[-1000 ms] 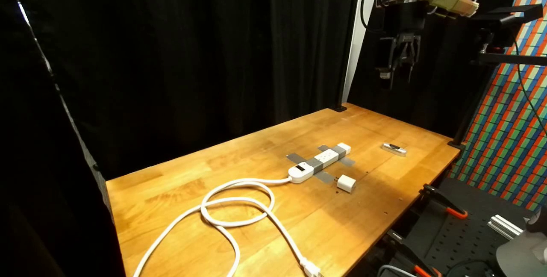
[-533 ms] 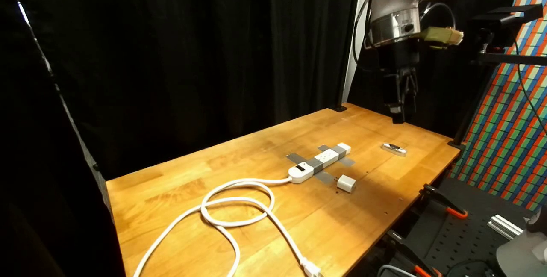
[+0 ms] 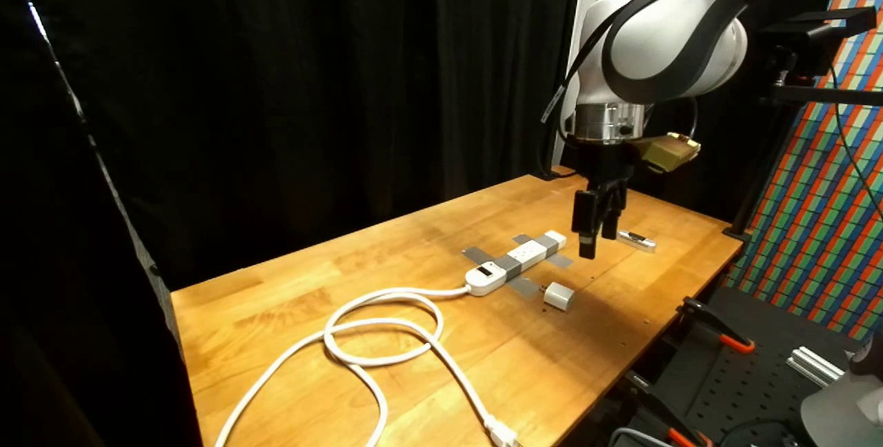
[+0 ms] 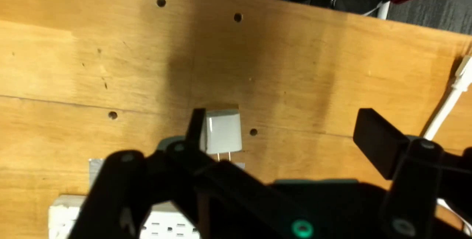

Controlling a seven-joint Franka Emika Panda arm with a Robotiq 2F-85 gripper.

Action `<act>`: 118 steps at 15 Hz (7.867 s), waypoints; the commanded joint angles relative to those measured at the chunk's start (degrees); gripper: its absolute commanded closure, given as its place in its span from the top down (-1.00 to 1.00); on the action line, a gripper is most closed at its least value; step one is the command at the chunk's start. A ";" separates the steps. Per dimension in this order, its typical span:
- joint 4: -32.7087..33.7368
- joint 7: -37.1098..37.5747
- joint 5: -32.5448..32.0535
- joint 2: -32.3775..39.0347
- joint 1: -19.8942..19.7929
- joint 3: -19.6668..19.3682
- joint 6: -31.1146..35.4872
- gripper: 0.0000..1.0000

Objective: Plug the charger head in the middle of the adapter

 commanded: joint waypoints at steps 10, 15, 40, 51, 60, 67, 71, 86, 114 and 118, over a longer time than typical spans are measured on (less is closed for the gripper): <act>-1.37 -17.85 21.55 16.84 -1.03 2.70 35.70 1.00; -1.35 -25.68 30.07 19.71 -4.09 5.31 33.72 1.00; 2.98 -9.17 0.04 32.55 7.87 -8.90 40.05 0.45; 11.34 -3.20 -8.52 24.61 -0.56 -3.57 15.25 -0.50; 32.10 9.69 -19.80 25.43 1.47 -2.24 -23.34 -0.50; 36.90 8.96 -12.95 33.26 1.12 1.99 -11.70 -0.50; 35.73 10.05 -11.41 37.56 1.89 2.79 4.20 -0.50; 45.68 -0.45 -6.93 47.26 2.11 9.97 -1.96 -0.50; 31.20 -21.56 5.21 32.91 -8.01 21.24 6.08 1.00; 32.07 -24.74 9.54 33.83 -7.28 20.67 6.24 1.00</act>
